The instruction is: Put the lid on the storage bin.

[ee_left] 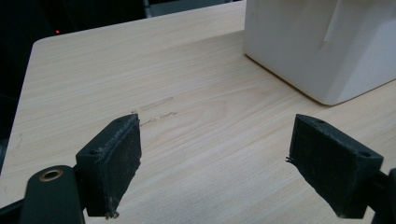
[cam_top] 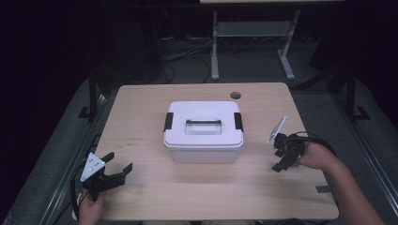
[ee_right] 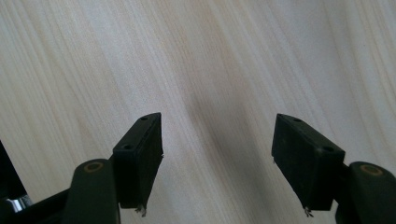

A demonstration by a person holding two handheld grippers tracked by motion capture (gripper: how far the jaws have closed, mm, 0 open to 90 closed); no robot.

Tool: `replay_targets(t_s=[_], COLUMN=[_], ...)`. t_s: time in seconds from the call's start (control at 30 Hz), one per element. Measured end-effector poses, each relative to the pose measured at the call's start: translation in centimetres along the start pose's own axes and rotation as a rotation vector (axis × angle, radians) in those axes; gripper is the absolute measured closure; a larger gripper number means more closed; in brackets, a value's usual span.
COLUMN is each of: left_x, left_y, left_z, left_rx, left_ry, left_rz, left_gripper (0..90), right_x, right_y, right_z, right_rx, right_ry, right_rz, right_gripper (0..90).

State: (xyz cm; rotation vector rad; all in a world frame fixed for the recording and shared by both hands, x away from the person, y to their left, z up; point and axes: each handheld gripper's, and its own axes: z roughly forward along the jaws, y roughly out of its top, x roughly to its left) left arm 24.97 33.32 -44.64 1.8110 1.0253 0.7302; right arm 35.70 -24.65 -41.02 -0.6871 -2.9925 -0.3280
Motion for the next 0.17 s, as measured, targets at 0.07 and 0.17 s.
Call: replay_targets(t_s=[0.07, 0.17], left_x=[0.01, 0.04], left_y=[0.01, 0.0], left_z=[0.0, 0.01], left_rx=[0.0, 0.0], left_ry=[0.0, 0.001], left_rz=[0.001, 0.0], left_gripper=[16.3, 16.3], right_x=[0.04, 0.03], right_y=[-0.03, -0.16], right_z=[-0.04, -0.08], right_rx=[-0.004, -0.011], right_ry=[-0.001, 0.0], right_rz=[0.001, -0.004], right_gripper=[32.8, 32.7])
